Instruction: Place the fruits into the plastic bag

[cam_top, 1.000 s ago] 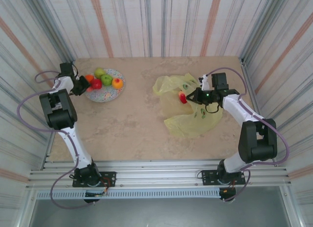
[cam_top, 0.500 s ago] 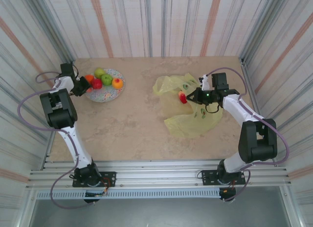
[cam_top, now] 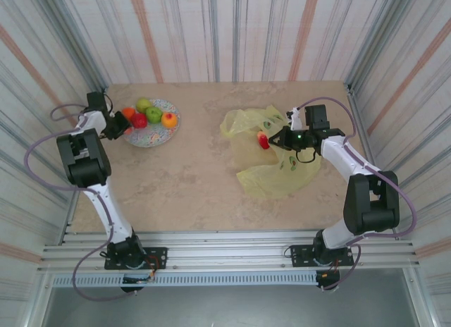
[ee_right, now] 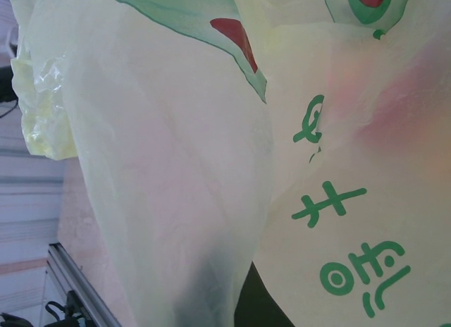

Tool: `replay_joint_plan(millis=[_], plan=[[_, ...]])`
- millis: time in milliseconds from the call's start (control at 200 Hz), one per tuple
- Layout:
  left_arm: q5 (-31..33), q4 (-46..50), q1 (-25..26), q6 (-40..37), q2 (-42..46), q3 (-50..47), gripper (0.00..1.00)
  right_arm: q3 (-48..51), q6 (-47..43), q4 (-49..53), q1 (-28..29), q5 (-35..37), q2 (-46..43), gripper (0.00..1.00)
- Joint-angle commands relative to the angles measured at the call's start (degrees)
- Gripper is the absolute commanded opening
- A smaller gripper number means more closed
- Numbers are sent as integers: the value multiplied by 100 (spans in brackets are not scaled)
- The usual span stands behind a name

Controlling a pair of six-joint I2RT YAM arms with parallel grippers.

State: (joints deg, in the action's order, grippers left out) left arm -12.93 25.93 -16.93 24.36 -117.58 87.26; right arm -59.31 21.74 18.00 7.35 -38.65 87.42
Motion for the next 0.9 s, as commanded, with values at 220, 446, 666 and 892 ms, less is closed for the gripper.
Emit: replay_joint_plan(millis=[220,446,666,892], plan=[[56,-961,469,605,3122,-2235,44,51,-95,-41,-96,-107,-15,0],[287,-1266,2722,602,4668,-3262,44,-77,-7,78,-187,-98,6,0],[692,-2386,5307,581,4307,-3667,44,-349,-45,336,-199,-98,145,0],[728,-2613,6288,-209,2572,-2406,44,-560,-346,811,-164,-215,202,0]])
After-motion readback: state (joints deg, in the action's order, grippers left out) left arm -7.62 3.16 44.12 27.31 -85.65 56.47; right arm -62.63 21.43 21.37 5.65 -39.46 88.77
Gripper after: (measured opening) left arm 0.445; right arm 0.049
